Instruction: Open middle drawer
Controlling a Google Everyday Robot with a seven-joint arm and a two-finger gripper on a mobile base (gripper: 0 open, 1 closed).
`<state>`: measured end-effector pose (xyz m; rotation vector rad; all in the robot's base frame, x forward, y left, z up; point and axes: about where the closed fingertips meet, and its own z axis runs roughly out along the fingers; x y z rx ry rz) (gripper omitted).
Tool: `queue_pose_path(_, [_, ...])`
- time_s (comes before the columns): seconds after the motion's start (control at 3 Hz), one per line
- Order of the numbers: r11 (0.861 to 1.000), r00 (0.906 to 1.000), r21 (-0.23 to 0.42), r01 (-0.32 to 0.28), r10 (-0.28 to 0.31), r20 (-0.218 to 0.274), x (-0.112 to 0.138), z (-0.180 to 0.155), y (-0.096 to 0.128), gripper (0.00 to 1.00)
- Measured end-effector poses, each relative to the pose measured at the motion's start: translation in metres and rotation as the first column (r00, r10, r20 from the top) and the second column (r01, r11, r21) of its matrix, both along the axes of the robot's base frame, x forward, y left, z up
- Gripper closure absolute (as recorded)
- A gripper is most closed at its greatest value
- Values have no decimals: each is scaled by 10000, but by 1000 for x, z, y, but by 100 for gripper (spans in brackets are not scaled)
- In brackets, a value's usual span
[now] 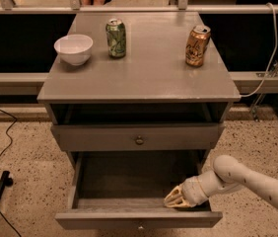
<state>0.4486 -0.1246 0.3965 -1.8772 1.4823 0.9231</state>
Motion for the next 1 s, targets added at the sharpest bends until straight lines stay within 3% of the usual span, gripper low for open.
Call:
queue_pose_path(0.33, [10000,10000,0,0,0,0,1,0,0,100])
queue_pose_path(1.0, [10000,10000,0,0,0,-1,1,0,0,50])
